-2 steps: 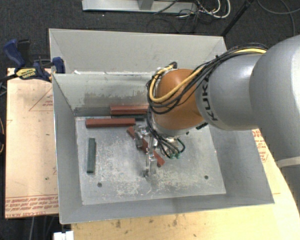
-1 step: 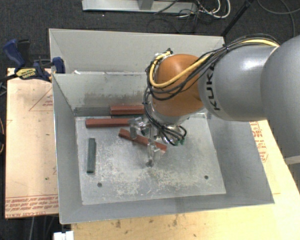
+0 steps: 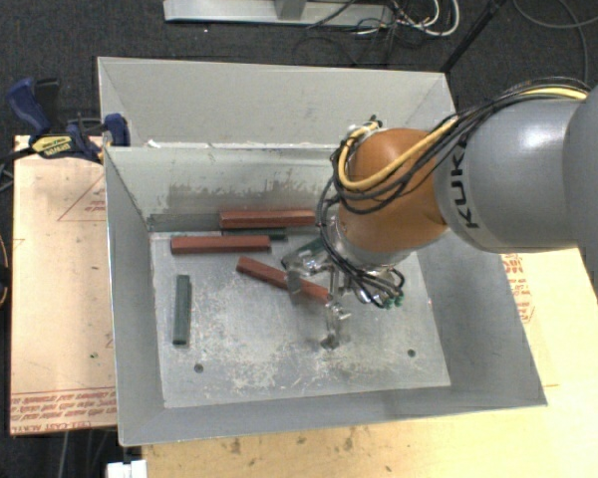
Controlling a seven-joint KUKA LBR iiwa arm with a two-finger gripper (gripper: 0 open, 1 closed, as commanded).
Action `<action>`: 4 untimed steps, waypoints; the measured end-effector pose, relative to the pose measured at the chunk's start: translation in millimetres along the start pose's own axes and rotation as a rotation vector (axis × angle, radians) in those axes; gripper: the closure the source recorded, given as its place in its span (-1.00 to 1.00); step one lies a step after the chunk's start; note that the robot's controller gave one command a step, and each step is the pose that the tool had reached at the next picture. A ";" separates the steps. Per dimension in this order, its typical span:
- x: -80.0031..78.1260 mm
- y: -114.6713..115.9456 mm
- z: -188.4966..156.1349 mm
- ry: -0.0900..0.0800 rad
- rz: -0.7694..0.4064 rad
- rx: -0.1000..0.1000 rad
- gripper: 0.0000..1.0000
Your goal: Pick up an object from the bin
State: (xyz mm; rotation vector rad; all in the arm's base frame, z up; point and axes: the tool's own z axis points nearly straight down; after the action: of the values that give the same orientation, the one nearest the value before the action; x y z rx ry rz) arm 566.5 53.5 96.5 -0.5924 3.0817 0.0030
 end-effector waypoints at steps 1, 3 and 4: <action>-68.1 -82.5 22.7 -0.009 0.107 0.003 1.00; -63.9 -82.2 25.8 0.009 0.106 0.000 -1.00; -103.7 23.9 25.0 -0.004 -0.154 -0.001 1.00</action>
Offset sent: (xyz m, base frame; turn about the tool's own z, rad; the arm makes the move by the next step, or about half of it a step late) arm 0.0000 0.0000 0.0000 0.0000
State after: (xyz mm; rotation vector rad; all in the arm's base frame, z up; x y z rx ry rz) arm 654.0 114.2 71.9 -0.8261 3.0236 0.0052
